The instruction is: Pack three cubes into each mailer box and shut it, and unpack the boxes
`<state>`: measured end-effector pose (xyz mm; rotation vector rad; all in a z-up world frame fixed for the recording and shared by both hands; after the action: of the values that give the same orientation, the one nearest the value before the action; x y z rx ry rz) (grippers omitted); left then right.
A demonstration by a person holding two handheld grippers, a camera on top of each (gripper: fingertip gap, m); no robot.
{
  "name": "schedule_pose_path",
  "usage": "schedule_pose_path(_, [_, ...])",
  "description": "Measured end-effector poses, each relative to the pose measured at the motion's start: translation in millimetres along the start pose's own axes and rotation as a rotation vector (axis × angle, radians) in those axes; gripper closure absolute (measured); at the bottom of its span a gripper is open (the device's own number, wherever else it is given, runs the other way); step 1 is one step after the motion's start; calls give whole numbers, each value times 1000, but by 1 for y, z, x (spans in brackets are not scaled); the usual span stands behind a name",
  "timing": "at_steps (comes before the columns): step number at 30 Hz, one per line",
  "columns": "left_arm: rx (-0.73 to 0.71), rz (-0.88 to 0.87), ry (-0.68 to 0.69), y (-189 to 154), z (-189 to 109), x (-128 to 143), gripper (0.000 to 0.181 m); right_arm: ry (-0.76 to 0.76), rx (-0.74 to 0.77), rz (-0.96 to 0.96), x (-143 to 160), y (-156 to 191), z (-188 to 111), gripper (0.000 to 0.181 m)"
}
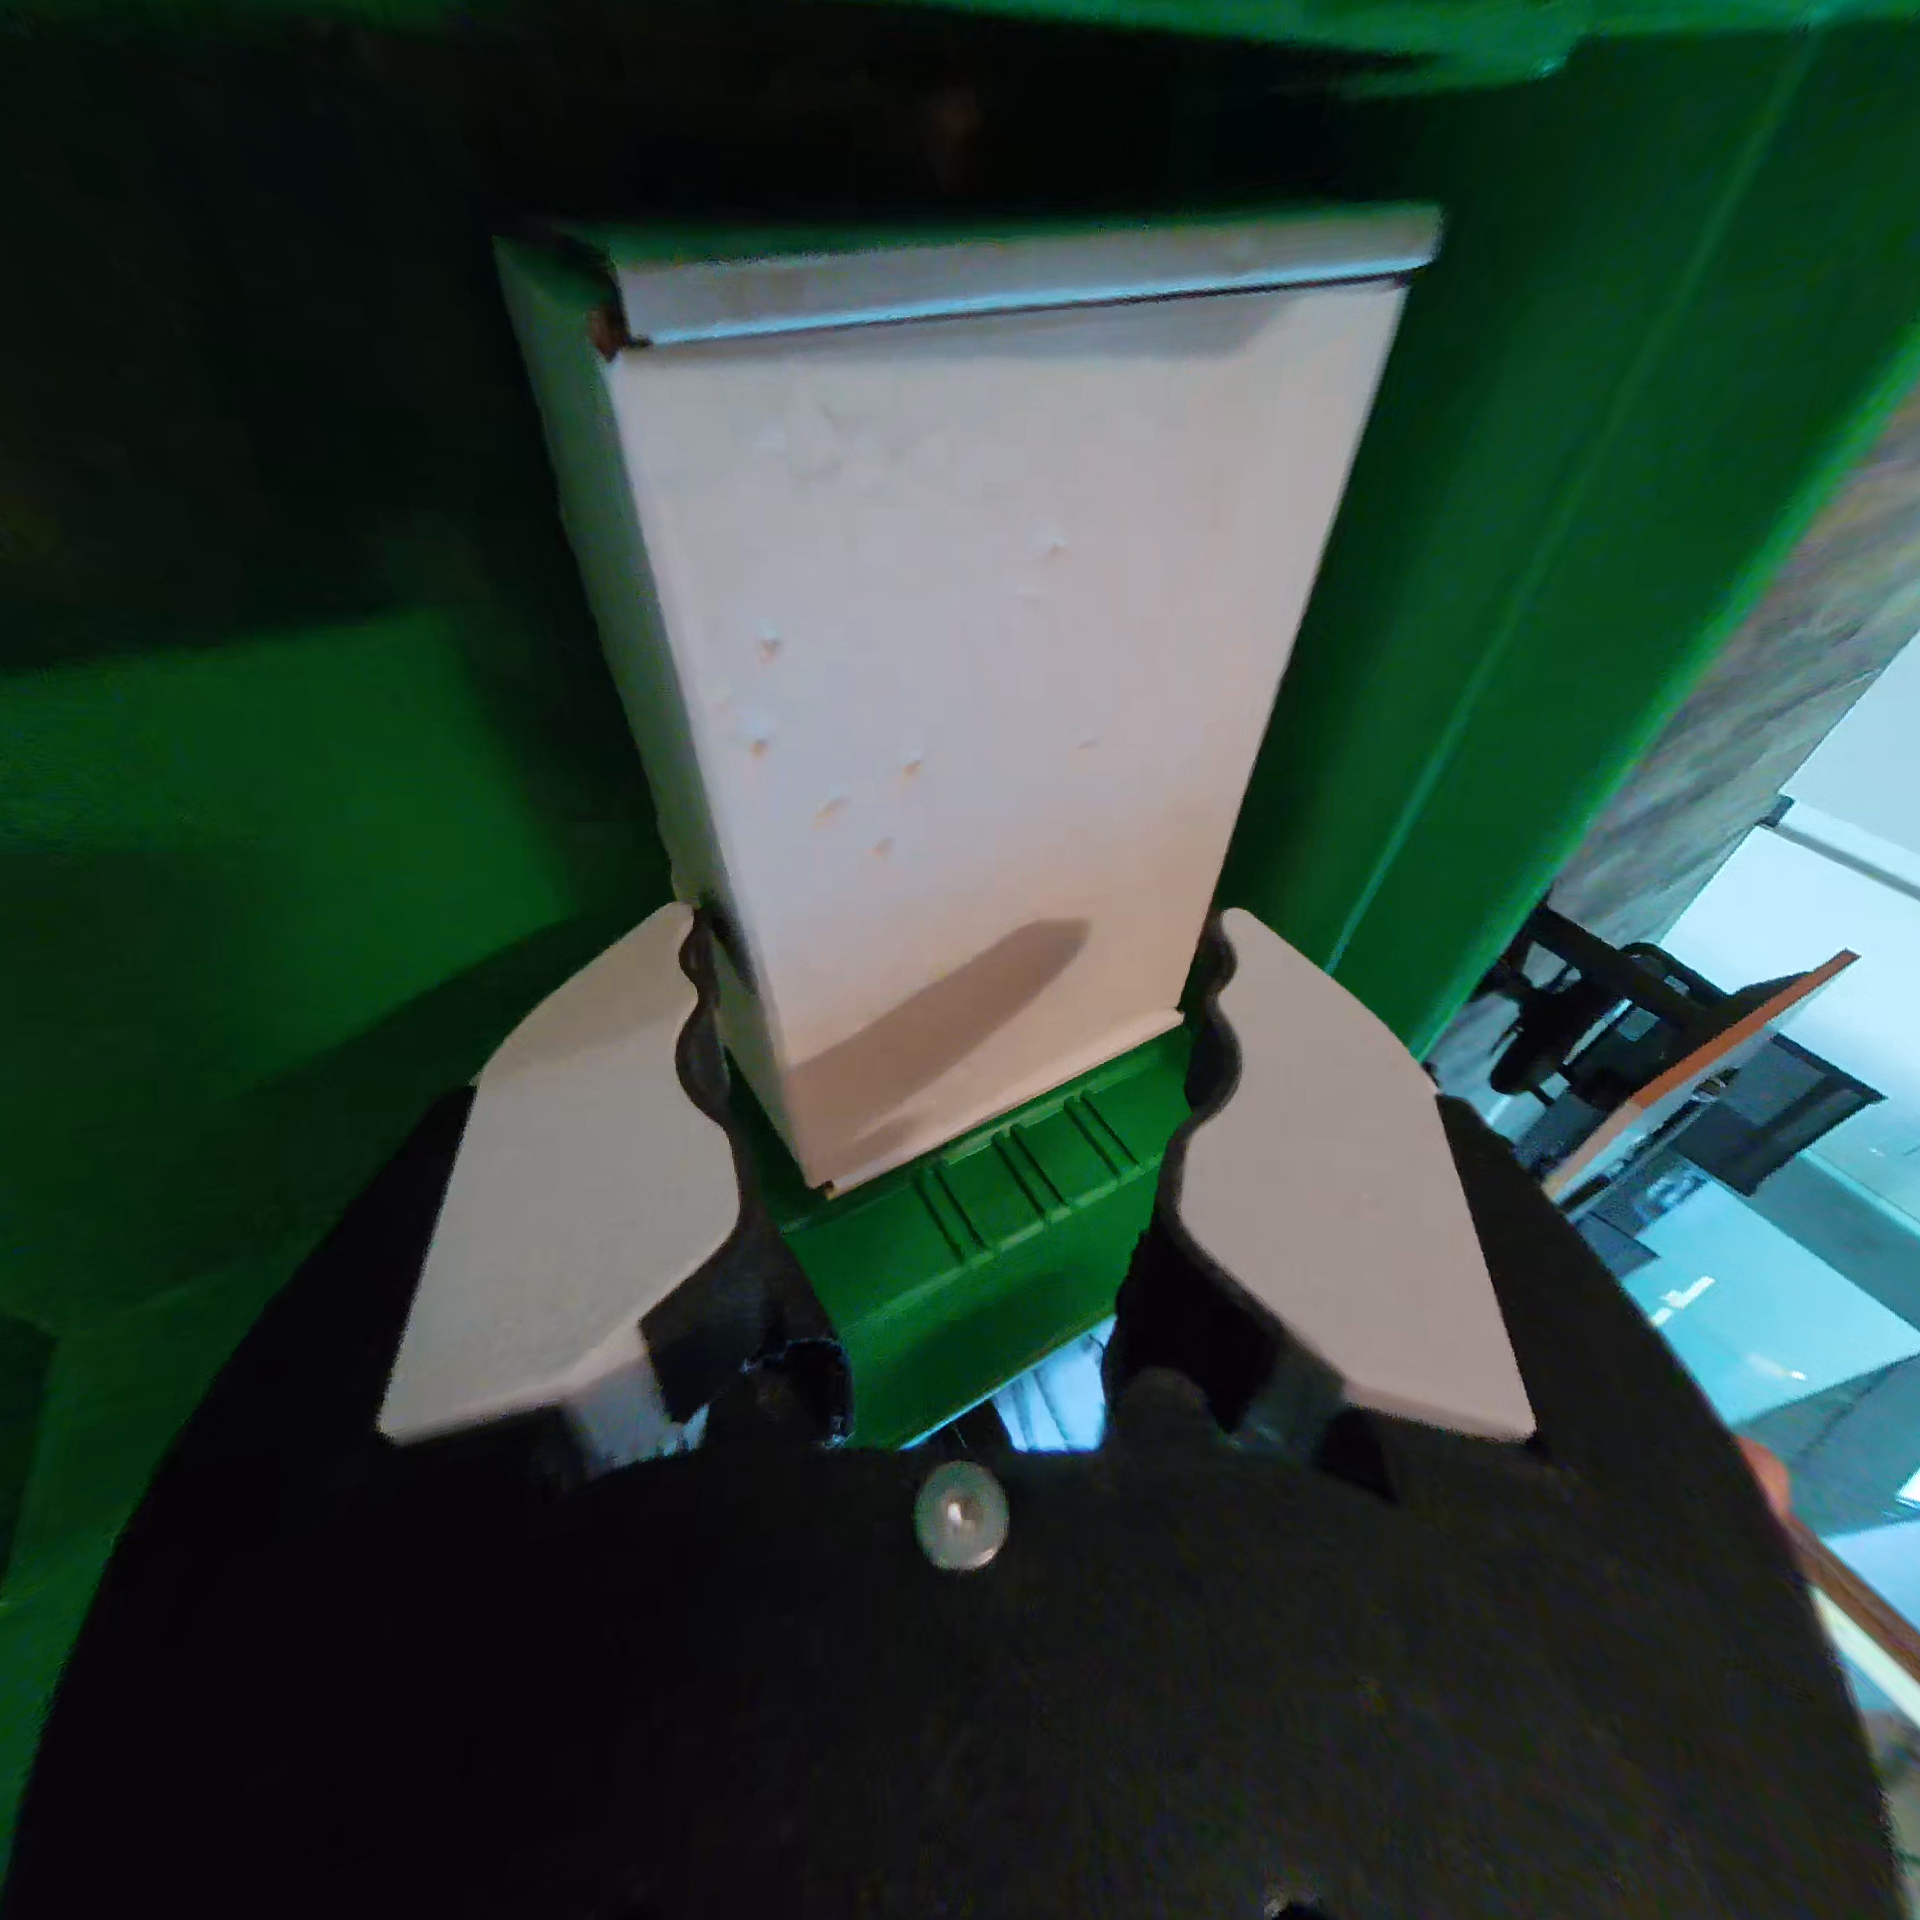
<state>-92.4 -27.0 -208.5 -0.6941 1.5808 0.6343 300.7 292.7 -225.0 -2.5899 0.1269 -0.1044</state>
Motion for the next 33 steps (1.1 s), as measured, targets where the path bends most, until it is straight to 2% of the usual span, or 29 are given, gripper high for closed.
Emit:
schedule_pose_path(1, [0,0,0,0,0,0,130,-55,-1,41,-3,-1,-7,93])
schedule_pose_path(3, [-1,1,2,0,0,0,130,-291,-9,202,-20,-4,-33,92])
schedule_pose_path(7, [0,2,12,0,1,1,130,-925,-83,581,-64,3,-129,96])
schedule_pose_path(10, [-3,10,15,0,1,1,130,-1358,-154,738,-80,35,-199,99])
schedule_pose_path(13, [-6,18,20,-1,2,1,130,-1617,-321,789,-93,86,-236,99])
schedule_pose_path(15, [-8,24,24,-1,2,2,130,-1654,-418,784,-104,119,-238,99])
schedule_pose_path(18, [-8,26,25,-1,2,2,130,-1598,-529,787,-126,157,-216,98])
schedule_pose_path(21, [-8,20,21,-1,2,1,130,-1484,-588,676,-144,190,-189,83])
schedule_pose_path(23, [-4,23,24,-1,2,2,130,-1539,-615,580,-152,206,-184,77])
schedule_pose_path(25, [1,38,30,-3,3,2,127,-1592,-679,552,-160,215,-185,84])
schedule_pose_path(27, [10,63,35,-6,3,1,120,-1559,-669,491,-163,222,-186,78])
schedule_pose_path(29, [13,100,26,-11,1,-3,110,-1572,-649,480,-163,224,-186,81])
schedule_pose_path(31, [82,132,37,-24,-8,-14,103,-1576,-661,499,-162,221,-185,82])
schedule_pose_path(33, [112,199,48,-28,-27,-37,99,-1576,-674,542,-161,217,-184,84])
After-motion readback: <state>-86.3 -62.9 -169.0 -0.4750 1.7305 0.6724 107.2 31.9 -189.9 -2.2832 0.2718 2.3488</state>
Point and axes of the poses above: each gripper's, where its closed fingertips meet, z out along the fingers, x out of its underside, y = z × x across the jaws, the point moved 4 cm from there along -z, back along the fingers, and after that the axes turned 15 degrees about z, right-handed, at the moved point
